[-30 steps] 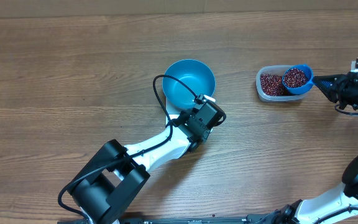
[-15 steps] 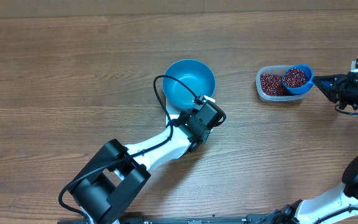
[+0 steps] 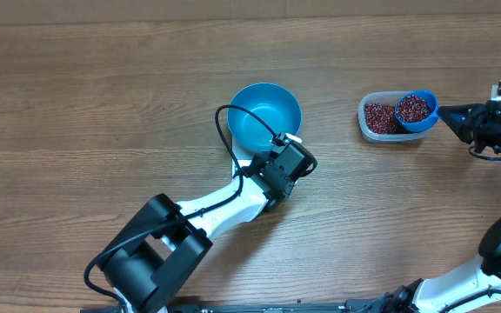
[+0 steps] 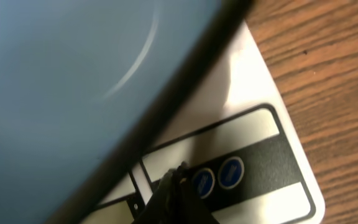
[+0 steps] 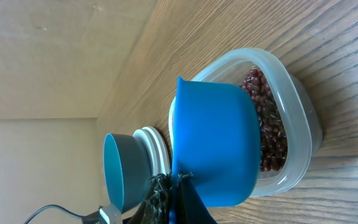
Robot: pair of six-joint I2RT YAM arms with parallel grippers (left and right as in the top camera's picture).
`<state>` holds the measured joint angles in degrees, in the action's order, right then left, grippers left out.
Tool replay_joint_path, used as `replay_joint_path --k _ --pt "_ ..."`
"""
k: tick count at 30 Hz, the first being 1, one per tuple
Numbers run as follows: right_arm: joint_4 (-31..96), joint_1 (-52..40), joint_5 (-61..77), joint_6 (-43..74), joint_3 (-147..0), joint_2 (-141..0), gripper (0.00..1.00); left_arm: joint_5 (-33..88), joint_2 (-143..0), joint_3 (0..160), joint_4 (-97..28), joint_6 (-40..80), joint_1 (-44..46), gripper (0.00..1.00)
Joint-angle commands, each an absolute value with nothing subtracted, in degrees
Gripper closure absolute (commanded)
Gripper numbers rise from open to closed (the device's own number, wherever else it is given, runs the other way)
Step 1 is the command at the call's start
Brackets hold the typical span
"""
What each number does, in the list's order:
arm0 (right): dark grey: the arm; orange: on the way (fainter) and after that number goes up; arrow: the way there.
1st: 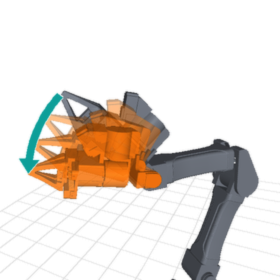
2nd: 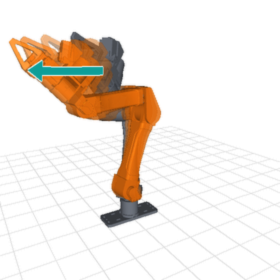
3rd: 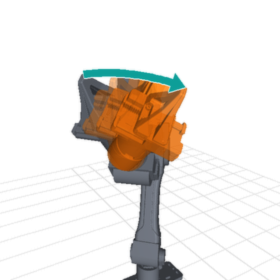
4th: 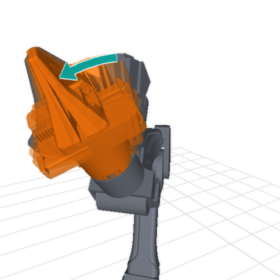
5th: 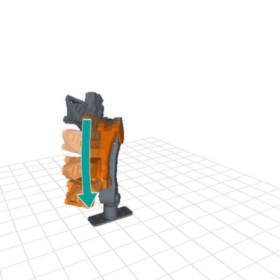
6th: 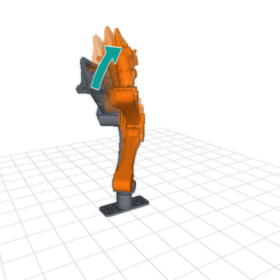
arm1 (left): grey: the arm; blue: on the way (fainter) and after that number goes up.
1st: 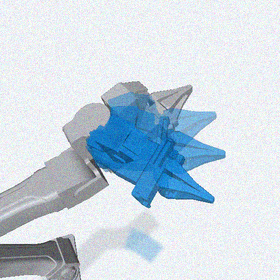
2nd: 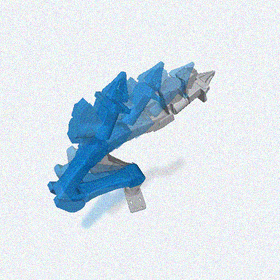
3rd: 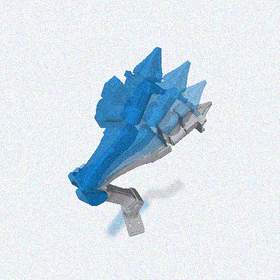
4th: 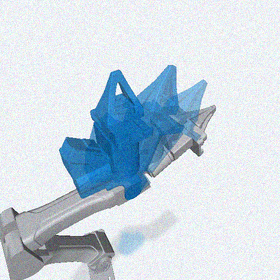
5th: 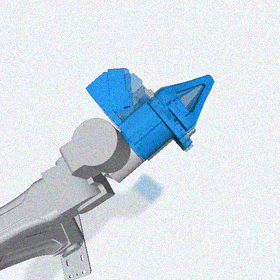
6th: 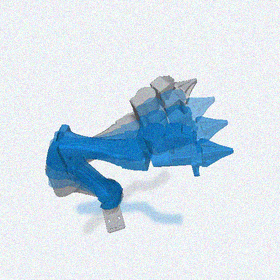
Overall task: Scoop item into bowl and weigh 150g on scale
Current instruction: 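Hold the bowl rim with the left gripper, scoop raised in right, then move the left gripper over the scale beside the blue bowl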
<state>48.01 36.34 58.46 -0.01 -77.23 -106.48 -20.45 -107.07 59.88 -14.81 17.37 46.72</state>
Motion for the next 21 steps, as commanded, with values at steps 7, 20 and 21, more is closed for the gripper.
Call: replay_joint_path --k 7,20,21 --pt "47.6 36.4 60.0 -0.4 -77.0 -106.5 0.96 -21.0 -110.4 59.4 -15.4 17.4 45.7 0.96" --pt "47.4 36.4 59.1 -0.4 -77.0 -106.5 0.96 -21.0 -108.2 60.4 -14.5 12.7 47.4 0.96" --pt "47.4 36.4 59.1 -0.4 -77.0 -106.5 0.96 -21.0 -107.5 60.7 -14.8 12.6 47.6 0.96"
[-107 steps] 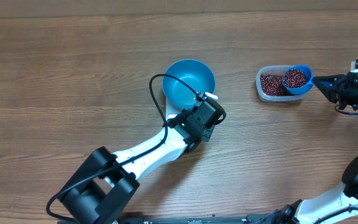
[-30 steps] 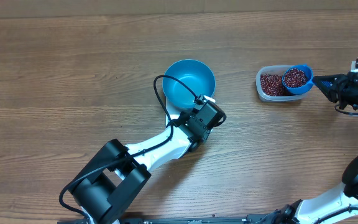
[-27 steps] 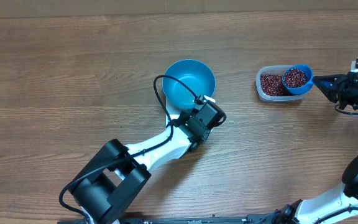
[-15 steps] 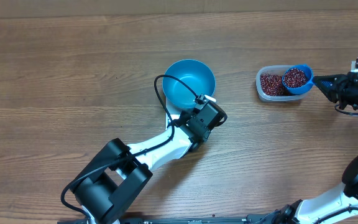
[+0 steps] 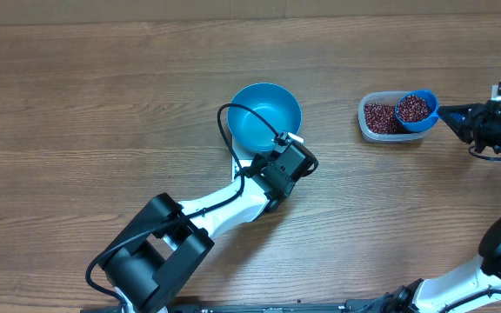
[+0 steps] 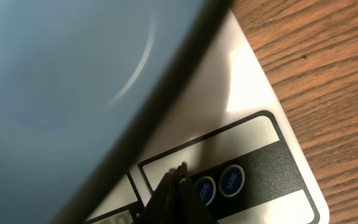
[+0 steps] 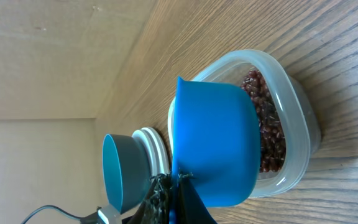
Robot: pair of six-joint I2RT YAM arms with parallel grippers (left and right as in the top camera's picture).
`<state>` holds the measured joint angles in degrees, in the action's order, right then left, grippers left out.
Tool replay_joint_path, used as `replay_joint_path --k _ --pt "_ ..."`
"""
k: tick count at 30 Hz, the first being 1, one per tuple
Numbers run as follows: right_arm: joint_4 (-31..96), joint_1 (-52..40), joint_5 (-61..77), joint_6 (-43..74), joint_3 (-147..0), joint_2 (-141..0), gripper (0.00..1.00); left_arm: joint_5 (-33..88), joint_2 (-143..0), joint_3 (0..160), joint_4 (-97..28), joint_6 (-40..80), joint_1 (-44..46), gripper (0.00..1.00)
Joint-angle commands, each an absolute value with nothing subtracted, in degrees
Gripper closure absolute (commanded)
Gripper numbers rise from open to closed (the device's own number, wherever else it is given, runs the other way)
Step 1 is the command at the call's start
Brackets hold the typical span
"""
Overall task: Scoop item into bowl and weigh 150g on scale
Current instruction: 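Move the left gripper over the scale beside the blue bowl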
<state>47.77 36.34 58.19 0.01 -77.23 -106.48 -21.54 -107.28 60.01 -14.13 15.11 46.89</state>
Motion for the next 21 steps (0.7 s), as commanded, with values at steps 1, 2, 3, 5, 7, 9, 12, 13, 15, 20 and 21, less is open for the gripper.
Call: replay_joint_path --k 1,2,3,5,7,9,12,13,15,20,21 --pt "47.4 36.4 59.1 -0.4 -77.0 -106.5 0.96 -21.0 -106.7 60.9 -15.0 12.6 47.7 0.96" --pt "47.4 36.4 59.1 -0.4 -77.0 -106.5 0.96 -20.9 -104.9 61.1 -15.0 12.9 47.7 0.96" --pt "47.4 36.4 59.1 -0.4 -77.0 -106.5 0.96 -20.1 -102.4 61.6 -15.8 12.9 47.7 0.96" --pt "47.4 36.4 59.1 -0.4 -77.0 -106.5 0.96 -17.9 -99.4 62.5 -17.5 13.7 47.7 0.96" --pt "47.4 36.4 59.1 -0.4 -77.0 -106.5 0.96 -15.8 -96.1 63.8 -19.8 15.5 47.7 0.96" --pt "47.4 36.4 59.1 -0.4 -77.0 -106.5 0.96 -14.1 -92.9 65.2 -22.7 17.0 47.6 0.96" --pt "47.5 36.4 59.1 -0.4 -77.0 -106.5 0.96 -13.9 -89.5 67.2 -27.0 18.5 47.4 0.96" --pt "47.5 36.4 59.1 -0.4 -77.0 -106.5 0.96 -13.9 -88.7 68.1 -28.5 18.5 47.2 0.96" --pt "47.6 36.4 59.1 -0.4 -77.0 -106.5 0.96 -13.9 -87.8 70.8 -32.8 20.0 46.6 0.96" --pt "47.6 36.4 58.9 -0.4 -77.0 -106.5 0.96 -11.3 -87.8 75.9 -42.6 24.6 43.7 0.96" --pt "47.6 36.4 58.9 -0.4 -77.0 -106.5 0.96 -10.5 -87.8 76.0 -43.6 25.5 43.1 0.96"
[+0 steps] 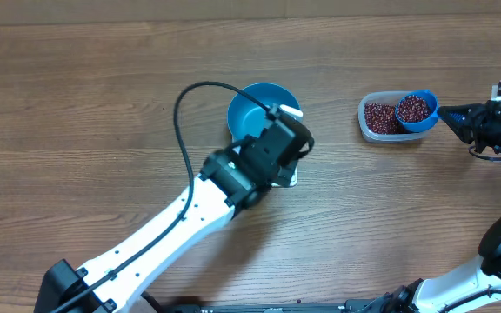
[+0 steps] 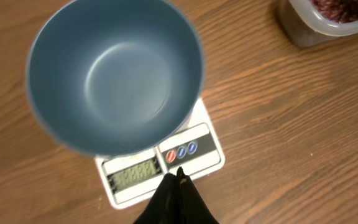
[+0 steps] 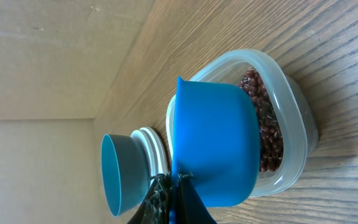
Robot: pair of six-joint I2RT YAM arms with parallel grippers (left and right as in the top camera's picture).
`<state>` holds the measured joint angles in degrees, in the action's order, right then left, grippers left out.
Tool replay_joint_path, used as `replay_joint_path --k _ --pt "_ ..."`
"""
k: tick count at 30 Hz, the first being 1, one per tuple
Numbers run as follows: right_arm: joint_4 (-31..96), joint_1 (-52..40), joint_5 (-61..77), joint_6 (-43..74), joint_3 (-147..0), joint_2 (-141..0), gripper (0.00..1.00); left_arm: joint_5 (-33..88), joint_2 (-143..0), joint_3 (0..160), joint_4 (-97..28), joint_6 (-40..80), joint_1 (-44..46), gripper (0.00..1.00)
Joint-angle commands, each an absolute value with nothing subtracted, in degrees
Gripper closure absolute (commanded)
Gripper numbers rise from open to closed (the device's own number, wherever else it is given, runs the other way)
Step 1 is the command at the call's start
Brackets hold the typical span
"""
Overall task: Scoop item into bowl and weigh 150g on scale
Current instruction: 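Move the left gripper over the scale beside the blue bowl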
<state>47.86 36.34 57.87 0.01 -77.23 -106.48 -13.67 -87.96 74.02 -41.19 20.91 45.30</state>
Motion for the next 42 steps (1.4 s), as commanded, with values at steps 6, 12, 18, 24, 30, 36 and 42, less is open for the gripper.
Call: replay_joint_path --k 6,12,18,24,30,36,42 --pt "47.6 36.4 58.9 -0.4 -77.0 -106.5 0.96 -9.1 -88.9 75.6 -51.4 31.6 39.7 0.96" --pt "47.8 36.4 56.6 -0.4 -77.0 -106.5 0.96 -8.9 -93.4 73.9 -50.3 31.6 39.8 0.96" --pt "47.9 36.4 56.6 -0.4 -77.0 -106.5 0.96 -7.5 -100.2 73.9 -50.0 31.5 39.8 0.96" --pt "47.8 36.4 56.6 -0.4 -77.0 -106.5 0.96 -6.1 -100.7 73.9 -47.9 31.5 39.8 0.96" --pt "47.9 36.4 56.6 -0.4 -77.0 -106.5 0.96 -6.1 -100.7 73.9 -47.3 31.3 39.8 0.96" --pt "47.9 36.4 56.6 -0.4 -77.0 -106.5 0.96 -6.1 -100.7 74.0 -47.3 31.0 39.7 0.67" --pt "47.9 36.4 56.6 -0.4 -77.0 -106.5 0.96 -5.9 -100.4 76.3 -49.1 28.6 39.7 0.41"
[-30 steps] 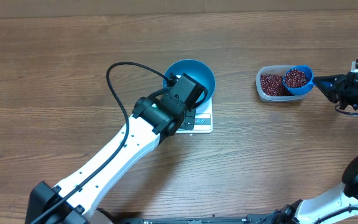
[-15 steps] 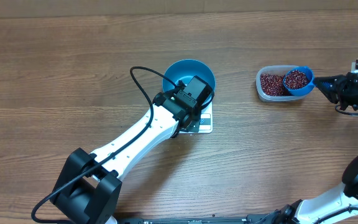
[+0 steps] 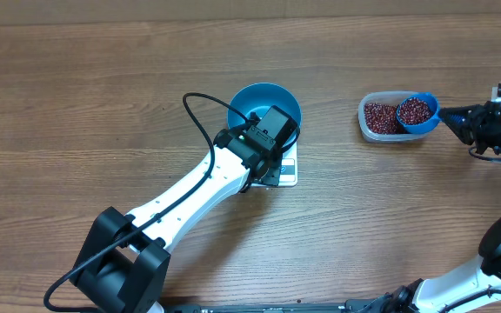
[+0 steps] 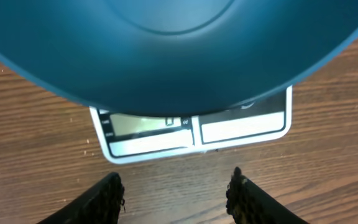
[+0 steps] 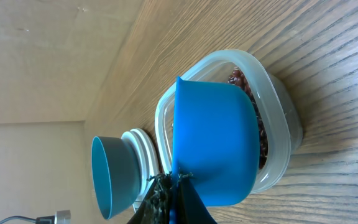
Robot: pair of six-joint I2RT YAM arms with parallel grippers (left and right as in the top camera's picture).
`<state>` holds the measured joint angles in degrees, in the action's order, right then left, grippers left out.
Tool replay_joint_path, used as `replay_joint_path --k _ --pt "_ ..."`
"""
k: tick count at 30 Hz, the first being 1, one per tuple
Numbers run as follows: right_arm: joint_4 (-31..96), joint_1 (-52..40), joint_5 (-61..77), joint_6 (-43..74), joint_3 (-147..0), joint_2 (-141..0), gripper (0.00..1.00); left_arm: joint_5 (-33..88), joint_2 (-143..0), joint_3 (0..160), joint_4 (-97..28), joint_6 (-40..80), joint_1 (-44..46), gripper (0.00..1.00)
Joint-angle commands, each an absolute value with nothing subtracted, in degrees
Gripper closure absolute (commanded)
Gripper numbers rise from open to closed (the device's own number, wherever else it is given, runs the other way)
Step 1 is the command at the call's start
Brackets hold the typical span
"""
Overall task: Scoop item into bowl and weigh 150g on scale
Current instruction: 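Move the left gripper over the scale beside the blue bowl, then position the left gripper in front of the scale display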
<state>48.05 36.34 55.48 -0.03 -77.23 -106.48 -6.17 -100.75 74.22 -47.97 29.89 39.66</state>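
Observation:
An empty blue bowl stands on the white scale. In the left wrist view the bowl fills the top, and the scale's display strip shows below it. My left gripper hovers open over the table just in front of the scale, holding nothing. My right gripper is shut on the handle of a blue scoop full of red beans. The scoop hangs over the right end of the clear bean container. The right wrist view shows the scoop against the container.
The left arm runs from the lower left up to the scale, its black cable looping beside the bowl. Bare wooden table lies between the scale and the container. The right arm's base is at the right edge.
My left gripper was shut and high above the bowl and scale. Now it is open, low and close in front of the scale's display edge. The scoop has barely shifted.
My shut left gripper tip was at the scale's buttons at the first two moments. Then it was raised well above the bowl and scale, still shut, and now it is low and open. My right gripper held the full scoop over the container throughout.

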Motion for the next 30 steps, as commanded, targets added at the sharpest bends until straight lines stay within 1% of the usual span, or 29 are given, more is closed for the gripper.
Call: replay_joint_path --k 1,6,7,9,10,12,15,22,26,30 --pt "48.1 36.4 56.6 -0.4 -77.0 -106.5 0.96 -5.9 -100.4 77.0 -49.6 28.1 39.7 0.4" --pt "48.6 36.4 56.6 -0.4 -77.0 -106.5 0.96 -6.1 -100.4 81.6 -54.0 26.8 39.4 0.37" --pt "48.7 36.4 56.6 -0.4 -77.0 -106.5 0.96 -6.1 -100.4 82.8 -55.3 26.8 39.3 0.34" --pt "48.8 36.4 56.6 -0.4 -77.0 -106.5 0.96 -6.1 -100.4 85.1 -58.0 26.8 38.9 0.22" --pt "48.8 36.4 56.6 -0.4 -77.0 -106.5 0.96 -6.1 -100.4 86.3 -59.6 26.7 38.6 0.18" --pt "48.8 36.4 56.6 -0.4 -77.0 -106.5 0.96 -6.1 -100.4 88.4 -63.0 26.7 38.2 0.15" --pt "48.7 36.4 56.5 -0.4 -77.0 -106.5 0.96 -6.1 -99.2 89.7 -66.9 26.8 37.4 0.13" --pt "48.7 36.4 56.4 -0.4 -77.0 -106.5 0.96 -9.1 -89.5 87.7 -67.0 27.8 37.3 0.1" --pt "48.7 36.4 56.3 -0.4 -77.0 -106.5 0.96 -10.9 -86.7 81.3 -64.1 30.2 37.3 0.1" --pt "49.0 36.4 56.1 -0.4 -77.0 -106.5 0.96 -7.7 -86.9 72.6 -57.6 31.2 37.3 0.07"
